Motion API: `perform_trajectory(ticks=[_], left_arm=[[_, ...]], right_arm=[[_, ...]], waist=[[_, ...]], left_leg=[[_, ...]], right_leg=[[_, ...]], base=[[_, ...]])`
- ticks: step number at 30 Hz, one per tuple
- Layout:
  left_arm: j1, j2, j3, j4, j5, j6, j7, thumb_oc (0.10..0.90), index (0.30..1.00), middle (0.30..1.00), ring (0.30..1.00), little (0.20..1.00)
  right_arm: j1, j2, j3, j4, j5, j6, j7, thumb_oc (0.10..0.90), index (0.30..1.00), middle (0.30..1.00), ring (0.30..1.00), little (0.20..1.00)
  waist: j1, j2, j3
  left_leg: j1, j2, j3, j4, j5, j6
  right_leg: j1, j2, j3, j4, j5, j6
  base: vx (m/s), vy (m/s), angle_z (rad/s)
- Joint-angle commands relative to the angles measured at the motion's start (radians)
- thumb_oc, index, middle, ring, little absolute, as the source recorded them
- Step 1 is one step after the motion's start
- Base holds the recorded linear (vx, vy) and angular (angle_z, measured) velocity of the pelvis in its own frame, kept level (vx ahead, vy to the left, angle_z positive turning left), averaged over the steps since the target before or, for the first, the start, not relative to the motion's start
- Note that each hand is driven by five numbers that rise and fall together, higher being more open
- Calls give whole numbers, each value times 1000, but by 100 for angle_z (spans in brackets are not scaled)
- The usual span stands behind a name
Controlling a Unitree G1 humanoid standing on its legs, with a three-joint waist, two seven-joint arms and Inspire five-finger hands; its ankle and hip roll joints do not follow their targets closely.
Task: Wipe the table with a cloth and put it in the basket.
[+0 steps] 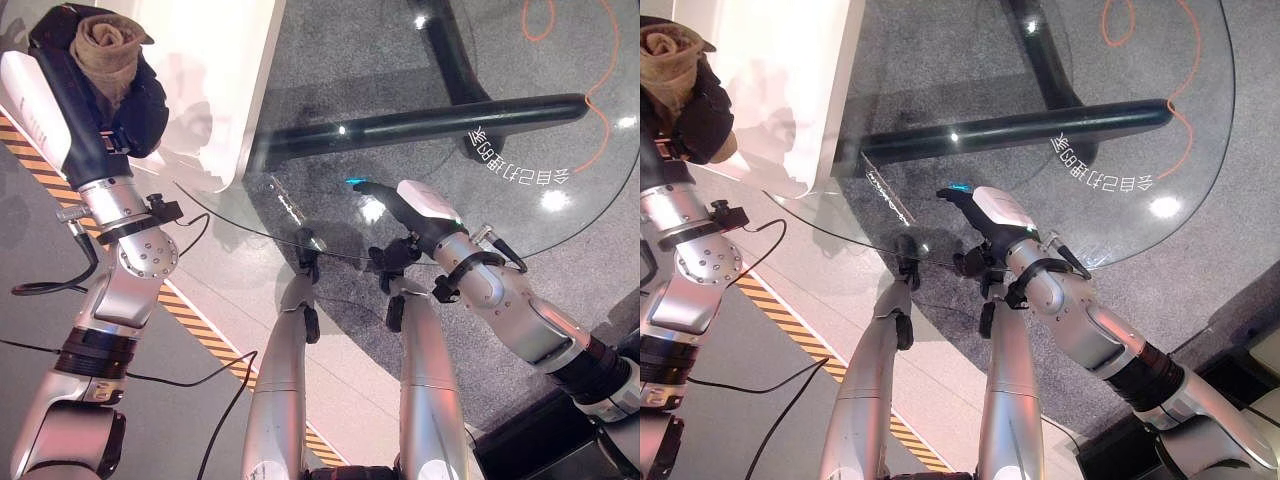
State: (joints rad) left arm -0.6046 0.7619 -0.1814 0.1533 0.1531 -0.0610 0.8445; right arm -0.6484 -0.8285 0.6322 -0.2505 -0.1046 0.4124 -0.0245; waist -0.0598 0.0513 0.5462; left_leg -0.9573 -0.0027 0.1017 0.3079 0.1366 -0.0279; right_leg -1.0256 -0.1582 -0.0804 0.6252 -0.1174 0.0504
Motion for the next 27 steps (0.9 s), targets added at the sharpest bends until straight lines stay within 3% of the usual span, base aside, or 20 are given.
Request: perform_trajectory(ticks=[1,8,13,23,27], left_arm=[[-102,86,75,-40,85,-44,131,100,300,300,300,200],[-177,81,34,73,53,-41,163,100,300,300,300,200],[-225,69,19,179,35,-88,181,100,300,300,300,200],[-325,69,-40,289,12,-68,199,100,300,300,300,200],[-348,55,-50,320,-31,-99,182,100,300,300,300,200]], right_arm=[[-30,-5,50,-7,71,-18,-10,800,900,900,900,900],[-67,4,59,23,80,-21,-7,800,900,900,900,900],[-84,4,59,42,73,-32,10,800,900,900,900,900],[-79,-2,40,45,71,-63,7,800,900,900,900,900],[-78,8,34,52,74,-67,2,800,900,900,900,900]], waist=[[4,-12,-26],[-4,-18,-26],[-13,-25,-26],[-31,-43,-26],[-36,-47,-26]], left_leg=[[-26,-49,94,170,-217,10],[-56,-52,95,167,-210,6],[-85,-49,98,162,-199,3],[-112,-47,100,150,-184,-2],[-120,-46,99,156,-187,-1]], right_leg=[[-10,75,13,-243,152,63],[-38,80,18,-249,163,66],[-68,90,19,-240,165,64],[-87,102,21,-245,172,61],[-96,104,22,-239,172,60]], base=[[7,41,-3],[0,40,-4],[-7,59,-6],[-7,9,-2],[0,0,0]])
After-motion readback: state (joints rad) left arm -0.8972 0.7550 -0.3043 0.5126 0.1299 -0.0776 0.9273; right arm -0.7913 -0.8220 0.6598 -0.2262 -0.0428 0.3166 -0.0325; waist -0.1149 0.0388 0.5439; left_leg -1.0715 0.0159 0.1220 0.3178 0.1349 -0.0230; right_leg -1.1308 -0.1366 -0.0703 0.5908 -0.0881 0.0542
